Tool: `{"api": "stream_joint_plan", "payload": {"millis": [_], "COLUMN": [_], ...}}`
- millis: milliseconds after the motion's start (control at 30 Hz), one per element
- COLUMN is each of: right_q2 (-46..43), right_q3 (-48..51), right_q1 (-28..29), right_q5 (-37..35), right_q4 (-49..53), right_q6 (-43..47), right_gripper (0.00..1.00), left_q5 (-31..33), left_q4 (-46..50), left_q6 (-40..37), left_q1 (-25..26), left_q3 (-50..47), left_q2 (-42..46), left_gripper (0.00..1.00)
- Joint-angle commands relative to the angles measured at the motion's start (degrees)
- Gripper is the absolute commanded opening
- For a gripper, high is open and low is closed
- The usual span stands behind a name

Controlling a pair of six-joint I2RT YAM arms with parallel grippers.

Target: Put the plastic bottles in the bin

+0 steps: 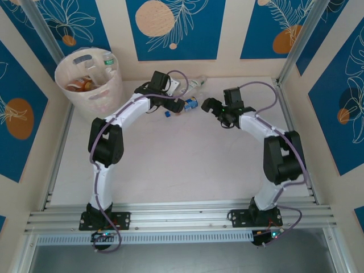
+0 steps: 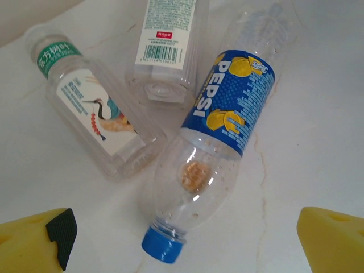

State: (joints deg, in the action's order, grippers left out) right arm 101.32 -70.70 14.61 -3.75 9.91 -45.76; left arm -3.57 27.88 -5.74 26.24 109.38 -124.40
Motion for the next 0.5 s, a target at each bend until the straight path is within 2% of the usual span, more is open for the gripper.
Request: {"api": "stream_joint_plan", "payload": {"millis": [0,100,200,300,400,467], "right_q2": [6.7,14.4,21.7,27.3,33.5,38.0], "right_q3": [-6.3,-14.8,-25.0,-32.8,-42.5,-50.3], "right_q1": [0.6,1.4,1.9,2.6,3.6,4.3], "right_q5": [3.4,3.8,2.2,0.0,-5.3,-7.9], "right_q4": [1.2,3.3,10.1,14.9,24.2,32.7], "right_q6": [-5.8,-9.7,-14.1,-17.5,-21.5,-23.2], "right_gripper": [1.00,1.00,1.00,1.00,0.99,0.98], "left_q5": [-1.6,-7.5,-14.4,-18.5,-21.0,-24.8], "left_q4": [-1.7,-1.3,-1.4,-2.3,-4.8,-5.1], "left_q6": [-4.9,-6.3,-6.6,-5.8,-5.3,-5.6], "left_q1": [-0.4,-0.9,-0.9,-0.9,-0.9,-0.8], "left_q3": [1.1,1.1,-0.3,-2.4,-5.5,-6.4], "left_q2": [-4.0,-5.2,-5.4,-4.6,-3.0,-2.6], "left_gripper": [1.00,1.00,1.00,1.00,1.00,1.00]}}
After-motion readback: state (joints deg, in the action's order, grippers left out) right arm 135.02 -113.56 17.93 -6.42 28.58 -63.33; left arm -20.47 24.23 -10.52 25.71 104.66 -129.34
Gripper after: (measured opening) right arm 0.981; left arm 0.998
